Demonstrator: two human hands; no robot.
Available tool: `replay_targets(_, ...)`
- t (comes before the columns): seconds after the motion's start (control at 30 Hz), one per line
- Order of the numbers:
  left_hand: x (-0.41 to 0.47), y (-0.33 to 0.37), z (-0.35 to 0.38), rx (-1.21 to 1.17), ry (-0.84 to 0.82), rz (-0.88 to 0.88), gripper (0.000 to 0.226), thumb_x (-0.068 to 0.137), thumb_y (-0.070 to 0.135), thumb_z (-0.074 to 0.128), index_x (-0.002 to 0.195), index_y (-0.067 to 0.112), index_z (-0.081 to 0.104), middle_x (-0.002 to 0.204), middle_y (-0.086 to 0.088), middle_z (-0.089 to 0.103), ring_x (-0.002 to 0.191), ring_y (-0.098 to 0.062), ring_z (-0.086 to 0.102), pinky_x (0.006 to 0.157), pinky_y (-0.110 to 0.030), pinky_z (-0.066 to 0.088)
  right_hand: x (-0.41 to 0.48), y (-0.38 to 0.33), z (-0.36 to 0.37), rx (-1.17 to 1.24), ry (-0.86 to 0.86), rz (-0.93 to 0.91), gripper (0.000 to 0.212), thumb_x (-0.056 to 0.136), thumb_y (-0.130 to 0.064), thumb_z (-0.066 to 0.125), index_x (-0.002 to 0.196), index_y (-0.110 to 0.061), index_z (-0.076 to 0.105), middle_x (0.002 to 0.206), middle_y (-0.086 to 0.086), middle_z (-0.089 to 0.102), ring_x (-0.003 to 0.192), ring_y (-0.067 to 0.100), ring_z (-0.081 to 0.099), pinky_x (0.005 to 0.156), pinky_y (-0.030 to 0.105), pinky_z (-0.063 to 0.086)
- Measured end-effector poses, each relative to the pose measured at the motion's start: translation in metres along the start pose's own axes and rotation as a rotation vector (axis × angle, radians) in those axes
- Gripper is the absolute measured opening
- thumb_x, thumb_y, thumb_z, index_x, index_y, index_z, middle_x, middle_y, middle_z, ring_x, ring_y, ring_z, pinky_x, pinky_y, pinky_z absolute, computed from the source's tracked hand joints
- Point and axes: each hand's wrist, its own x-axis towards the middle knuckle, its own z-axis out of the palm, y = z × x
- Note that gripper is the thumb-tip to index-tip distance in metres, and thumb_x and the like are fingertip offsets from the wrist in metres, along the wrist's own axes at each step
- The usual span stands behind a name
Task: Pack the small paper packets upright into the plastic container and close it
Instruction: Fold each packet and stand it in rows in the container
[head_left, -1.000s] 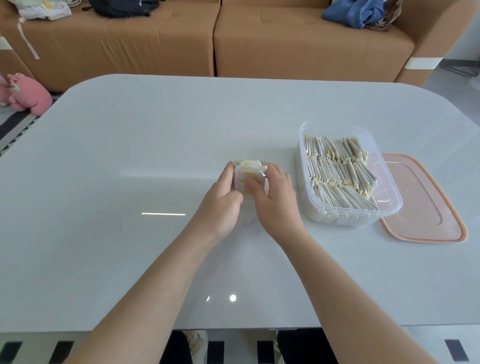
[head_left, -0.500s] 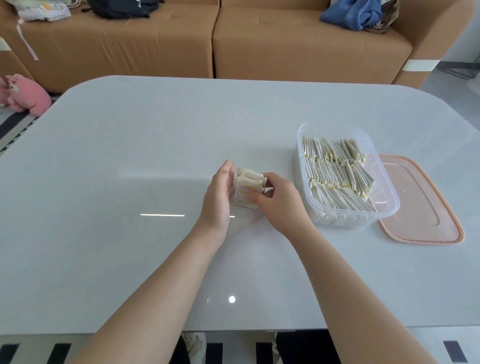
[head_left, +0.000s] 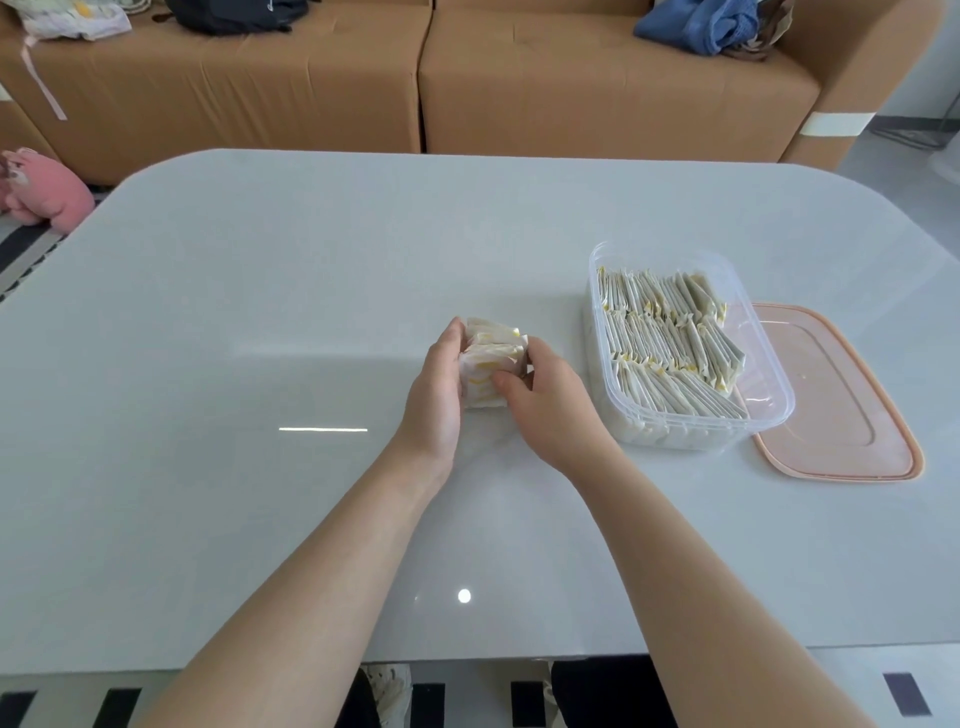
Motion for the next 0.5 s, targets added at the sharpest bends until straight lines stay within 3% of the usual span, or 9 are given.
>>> replay_targets(0.07,-0.0006,0.0001,-0.0007,-0.029,0.005,-0.014,0.047,0.104,0.026,0.019,0.077,0.018,0.057,0.07,0.009,0.064,0.067,-0.006,0.06,0.061,-0.019,0.047,-0.0003,0.0009,0.002,0.006,-0.018,0.016,0.02,0.092,-0.014,0.055,0.112,-0.014,0.054,0.097,-0.001,0.061,0.085,0.013,0.058,0.072,0.024,0.047)
replay_targets(0.13,-0.0011,0.0013,0.001,-0.053,-0.019,-0.02,0.045,0.104,0.028,0.017,0.078,0.018,0.053,0.066,0.012,0.062,0.063,-0.004,0.059,0.057,-0.017,0.046,-0.001,0.002,0.0039,-0.012,-0.037,0.034,0.023,0.093,-0.014,0.055,0.115,-0.011,0.052,0.108,0.004,0.059,0.096,0.021,0.057,0.076,0.028,0.045)
replay_targets(0.27,-0.0015,0.0039,0.0053,-0.092,-0.022,0.007,0.044,0.105,0.032,0.02,0.079,0.021,0.054,0.069,0.013,0.059,0.071,-0.004,0.057,0.068,-0.02,0.044,-0.0033,0.0012,0.0044,-0.042,-0.023,-0.043,0.027,0.095,-0.013,0.051,0.121,-0.008,0.047,0.11,0.003,0.053,0.093,0.014,0.046,0.07,0.019,0.032)
replay_targets(0.4,-0.0038,0.0034,0.0064,-0.148,0.047,-0.009,0.034,0.101,0.042,0.03,0.093,0.022,0.057,0.077,0.015,0.062,0.079,-0.002,0.059,0.078,-0.023,0.044,-0.0061,0.0012,0.0062,-0.044,-0.01,-0.081,0.023,0.095,-0.012,0.051,0.117,-0.007,0.046,0.114,0.006,0.053,0.098,0.016,0.048,0.071,0.019,0.03)
replay_targets(0.5,-0.0024,0.0012,0.0048,-0.19,0.078,-0.012,0.031,0.087,0.047,0.041,0.095,0.02,0.053,0.084,0.008,0.053,0.08,-0.006,0.055,0.078,-0.024,0.042,-0.0051,0.0034,0.0083,-0.053,-0.008,-0.092,0.031,0.093,-0.015,0.056,0.122,-0.011,0.048,0.109,0.003,0.057,0.094,0.016,0.051,0.074,0.021,0.033)
